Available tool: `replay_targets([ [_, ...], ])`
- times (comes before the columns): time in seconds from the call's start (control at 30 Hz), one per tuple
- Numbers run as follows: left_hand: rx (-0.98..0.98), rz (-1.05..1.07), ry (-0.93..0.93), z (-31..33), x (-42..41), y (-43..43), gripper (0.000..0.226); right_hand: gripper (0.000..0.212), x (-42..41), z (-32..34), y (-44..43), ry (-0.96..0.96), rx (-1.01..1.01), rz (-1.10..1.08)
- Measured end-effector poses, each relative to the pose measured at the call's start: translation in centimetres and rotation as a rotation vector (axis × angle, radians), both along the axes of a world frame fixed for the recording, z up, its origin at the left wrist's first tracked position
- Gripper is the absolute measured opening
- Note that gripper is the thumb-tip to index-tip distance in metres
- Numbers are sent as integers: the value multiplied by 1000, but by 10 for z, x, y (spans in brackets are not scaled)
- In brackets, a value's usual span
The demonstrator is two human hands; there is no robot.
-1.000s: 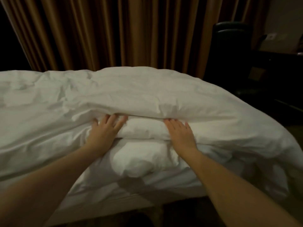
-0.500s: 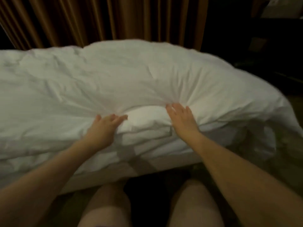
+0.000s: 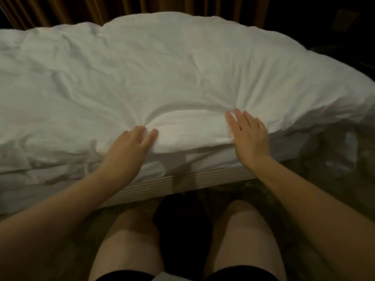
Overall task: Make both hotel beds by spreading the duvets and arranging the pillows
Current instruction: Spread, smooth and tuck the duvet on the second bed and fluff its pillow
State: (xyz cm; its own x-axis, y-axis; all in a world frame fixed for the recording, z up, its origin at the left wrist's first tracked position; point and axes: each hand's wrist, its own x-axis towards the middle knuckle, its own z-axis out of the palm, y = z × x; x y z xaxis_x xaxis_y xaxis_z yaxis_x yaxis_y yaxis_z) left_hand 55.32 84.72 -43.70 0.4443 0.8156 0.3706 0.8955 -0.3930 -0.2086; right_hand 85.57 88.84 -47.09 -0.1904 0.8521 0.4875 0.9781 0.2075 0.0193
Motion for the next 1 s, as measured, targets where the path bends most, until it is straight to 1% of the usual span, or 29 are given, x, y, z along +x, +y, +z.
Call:
replay_targets([
  [0.07, 52, 49, 61, -22, 5, 5, 86, 79, -7, -10, 4, -25, -114, -78],
  [0.13, 47, 120, 118, -36, 9, 9, 105, 94, -10, -14, 8, -119, -160, -110],
  [0.17, 46, 135, 141, -41, 9, 11, 111, 97, -11, -18, 11, -149, -159, -112],
  [0.2, 61, 142, 170, -45, 8, 14, 107, 95, -10, -20, 14, -156, -154, -108],
  [0.23, 118, 133, 193, -46, 7, 17, 90, 86, -5, -20, 18, -133, -139, -106],
  [0.27, 182, 104, 190, -46, 5, 23, 69, 71, 6, -17, 23, -79, -123, -128],
  [0.3, 230, 64, 167, -41, 2, 31, 55, 57, 23, -11, 30, -20, -98, -180],
  [0.33, 223, 18, 126, -33, 1, 36, 53, 50, 45, -1, 34, -12, -51, -242],
  [0.4, 131, -74, -14, -9, 0, 36, 56, 49, 89, 18, 35, -32, 21, -297],
  [0.43, 124, -104, -100, 5, 1, 35, 57, 47, 105, 28, 33, -44, 65, -312],
  [0.5, 168, -101, -191, 44, 11, 31, 53, 36, 122, 51, 25, -75, 63, -350],
  [0.57, 255, -79, -256, 85, 25, 31, 46, 29, 128, 87, 31, -145, 2, -384],
  [0.63, 305, -68, -335, 116, 36, 31, 40, 25, 135, 138, 48, -121, 89, -452],
  [0.67, 335, -81, -368, 121, 39, 30, 40, 23, 136, 162, 56, -113, 147, -478],
  [0.73, 369, -142, -400, 113, 40, 24, 42, 21, 136, 181, 57, -84, 229, -499],
  [0.8, 320, -165, -340, 76, 36, 16, 46, 27, 129, 149, 44, -7, 234, -519],
  [0.83, 294, -164, -290, 51, 33, 12, 47, 30, 126, 119, 37, -4, 231, -504],
  [0.87, 247, -165, -238, 26, 29, 9, 47, 34, 126, 83, 27, -40, 194, -478],
  [0.9, 201, -166, -197, 4, 26, 5, 46, 41, 125, 48, 16, -77, 105, -455],
  [0.93, 168, -151, -172, -12, 24, 3, 44, 48, 124, 21, 8, -110, -32, -480],
  [0.97, 172, -134, -150, -24, 22, 3, 44, 53, 119, 1, 2, -95, -122, -511],
  [1.0, 192, -127, -134, -30, 23, 5, 46, 57, 112, -11, 0, -35, -144, -526],
])
